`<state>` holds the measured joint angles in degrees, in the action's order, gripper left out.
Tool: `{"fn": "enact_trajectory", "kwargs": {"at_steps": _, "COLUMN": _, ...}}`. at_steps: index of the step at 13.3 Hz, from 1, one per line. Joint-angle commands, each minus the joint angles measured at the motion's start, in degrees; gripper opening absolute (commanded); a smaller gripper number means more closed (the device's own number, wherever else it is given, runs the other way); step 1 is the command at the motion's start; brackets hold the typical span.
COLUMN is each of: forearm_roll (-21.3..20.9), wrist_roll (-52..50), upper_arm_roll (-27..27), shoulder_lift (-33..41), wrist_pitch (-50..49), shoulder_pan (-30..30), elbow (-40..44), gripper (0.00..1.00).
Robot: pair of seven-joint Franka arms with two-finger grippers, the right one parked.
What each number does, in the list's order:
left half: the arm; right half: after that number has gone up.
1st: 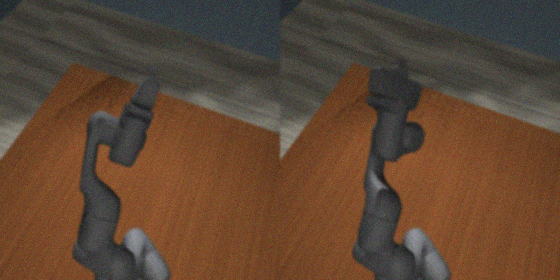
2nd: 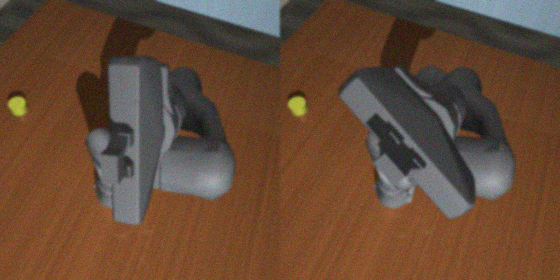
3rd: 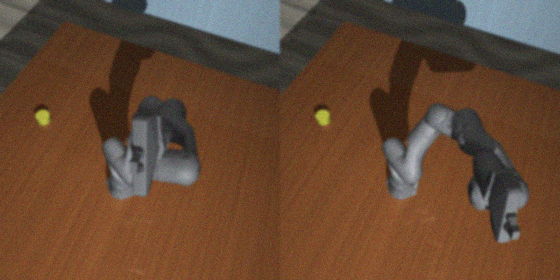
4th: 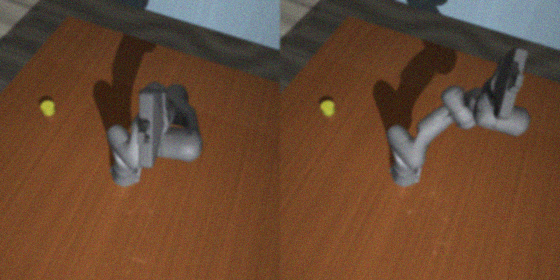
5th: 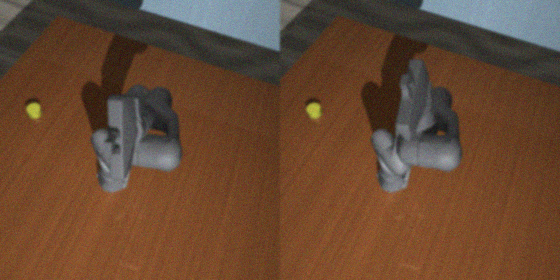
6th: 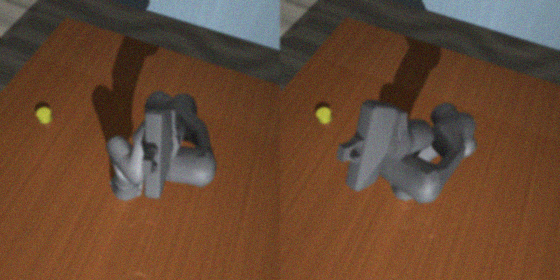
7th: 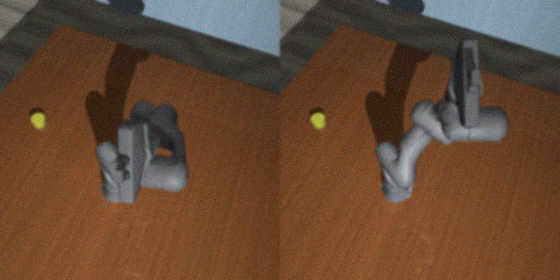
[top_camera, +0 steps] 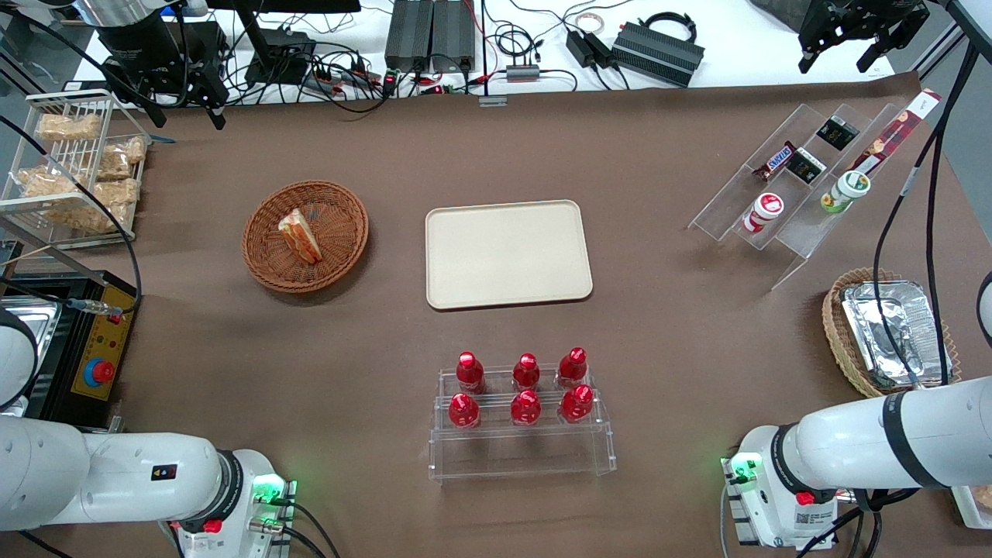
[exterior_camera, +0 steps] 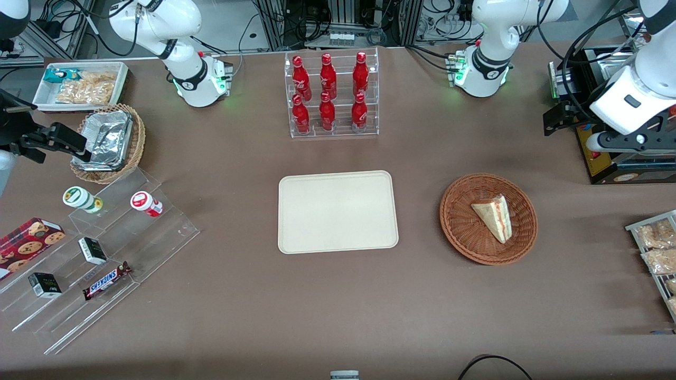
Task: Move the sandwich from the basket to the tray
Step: 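Move the left gripper down over the wrapped sandwich in the wicker basket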
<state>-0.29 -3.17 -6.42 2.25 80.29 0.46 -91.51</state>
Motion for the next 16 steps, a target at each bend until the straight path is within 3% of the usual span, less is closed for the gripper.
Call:
{"fn": "enact_trajectory", "kwargs": {"at_steps": 1, "forearm_roll": -0.86, "wrist_roll": 0.62, "upper_arm_roll": -0.61, "shoulder_lift": 0.39, "wrist_pitch": 1.01, "shoulder_pan": -0.2, "elbow": -1.21, "gripper": 1.0}}
{"fn": "enact_trajectory", "kwargs": {"at_steps": 8, "forearm_roll": -0.86, "wrist_roll": 0.36, "upper_arm_roll": -0.7, "shoulder_lift": -1.54, "wrist_pitch": 9.7, "shoulder_pan": -0.11, "elbow": -10.43, "gripper": 1.0}}
{"fn": "enact_trajectory", "kwargs": {"at_steps": 16, "forearm_roll": -0.95, "wrist_roll": 0.27, "upper_arm_roll": -0.61, "shoulder_lift": -1.72, "wrist_pitch": 30.7, "shoulder_pan": 0.51, "elbow": -27.39, "gripper": 1.0}}
